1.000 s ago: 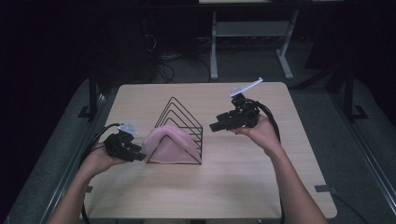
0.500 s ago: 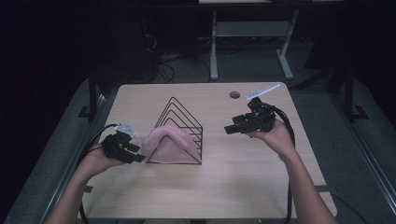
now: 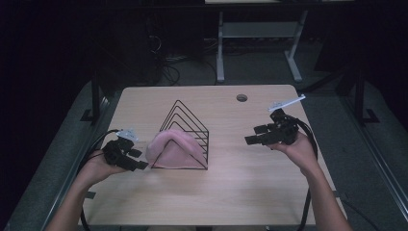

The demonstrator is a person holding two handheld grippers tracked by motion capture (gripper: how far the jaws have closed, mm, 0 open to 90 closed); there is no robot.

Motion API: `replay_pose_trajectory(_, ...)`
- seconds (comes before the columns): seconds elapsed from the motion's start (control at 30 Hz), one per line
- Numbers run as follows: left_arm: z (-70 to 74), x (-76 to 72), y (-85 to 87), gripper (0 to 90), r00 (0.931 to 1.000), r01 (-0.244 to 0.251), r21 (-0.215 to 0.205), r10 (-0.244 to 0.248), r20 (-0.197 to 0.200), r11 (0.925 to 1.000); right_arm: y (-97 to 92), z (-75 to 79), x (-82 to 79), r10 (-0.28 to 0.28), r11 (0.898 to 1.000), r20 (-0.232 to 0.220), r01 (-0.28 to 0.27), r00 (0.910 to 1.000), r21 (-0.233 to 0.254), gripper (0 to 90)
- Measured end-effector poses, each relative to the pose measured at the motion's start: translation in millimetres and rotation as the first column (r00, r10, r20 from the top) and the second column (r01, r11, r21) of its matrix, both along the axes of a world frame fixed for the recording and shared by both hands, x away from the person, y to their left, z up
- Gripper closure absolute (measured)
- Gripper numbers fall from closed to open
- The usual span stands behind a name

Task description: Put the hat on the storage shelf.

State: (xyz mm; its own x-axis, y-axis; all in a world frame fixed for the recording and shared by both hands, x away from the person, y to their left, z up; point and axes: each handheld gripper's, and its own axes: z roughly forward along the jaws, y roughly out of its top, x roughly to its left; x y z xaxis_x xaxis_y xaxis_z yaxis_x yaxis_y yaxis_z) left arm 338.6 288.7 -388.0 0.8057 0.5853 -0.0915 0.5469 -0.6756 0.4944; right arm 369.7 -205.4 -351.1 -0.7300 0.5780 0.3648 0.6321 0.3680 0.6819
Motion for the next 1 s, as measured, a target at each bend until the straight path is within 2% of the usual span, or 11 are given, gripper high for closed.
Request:
replay_pose_trajectory(0.13, 0.5, -1.4, 0.6, 38.0, 1.0, 0.005, 0.003, -0.005, -0.005, 1.0, -9.1, -6.3, -5.6, -0.016, 1.0, -0.01, 0.016, 0.9998, -0.013, 26.0)
replay_pose_trajectory(0.4, -0.6, -4.8, 0.6, 35.3, 0.9999, -0.015, -0.019, 0.015, -0.005, 0.9997, -29.6, -15.1, -19.2, -0.05, 0.999, -0.013, 0.05, 0.9987, -0.004, 25.6)
replay_pose_trajectory(0.5, -0.3, -5.9, 1.9, 34.4, 0.9999, -0.014, -0.013, 0.014, -0.002, 0.9998, -36.7, -17.5, -24.9, -0.061, 0.998, -0.007, 0.061, 0.9981, 0.003, 25.6)
replay_pose_trajectory(0.63, -0.6, -10.5, 3.8, 33.3, 0.9997, -0.023, -0.027, 0.023, -0.001, 0.9994, -49.0, -24.6, -34.6, -0.082, 0.996, -0.003, 0.082, 0.9966, -0.018, 25.4)
replay_pose_trajectory(0.67, -0.2, -10.8, 4.8, 33.2, 0.9999, -0.01, -0.017, 0.01, 0.002, 0.9998, -52.8, -27.8, -38.6, -0.09, 0.995, -0.001, 0.09, 0.9959, -0.032, 25.3)
replay_pose_trajectory(0.8, -1.9, -15.8, 5.0, 32.8, 0.9995, -0.032, -0.033, 0.032, 0.005, 0.9989, -64.8, -38.4, -52.8, -0.118, 0.992, -0.004, 0.118, 0.993, -0.055, 24.8)
replay_pose_trajectory(0.83, -1.6, -15.8, 6.9, 32.6, 0.9999, -0.016, -0.016, 0.016, 0.005, 0.9998, -67.5, -41.2, -56.8, -0.13, 0.99, -0.008, 0.13, 0.9915, -0.06, 24.1)
replay_pose_trajectory(0.87, -2.0, -16.6, 7.2, 32.4, 0.9998, -0.021, -0.017, 0.021, 0.006, 0.9996, -71.2, -44.8, -62.1, -0.138, 0.989, -0.012, 0.137, 0.9903, -0.062, 24.1)
replay_pose_trajectory(1.0, -4.9, -20.9, 7.2, 31.7, 0.9994, -0.032, -0.019, 0.033, 0.012, 0.9993, -79.1, -57.0, -80.5, -0.153, 0.986, 0.006, 0.153, 0.9882, -0.071, 24.1)
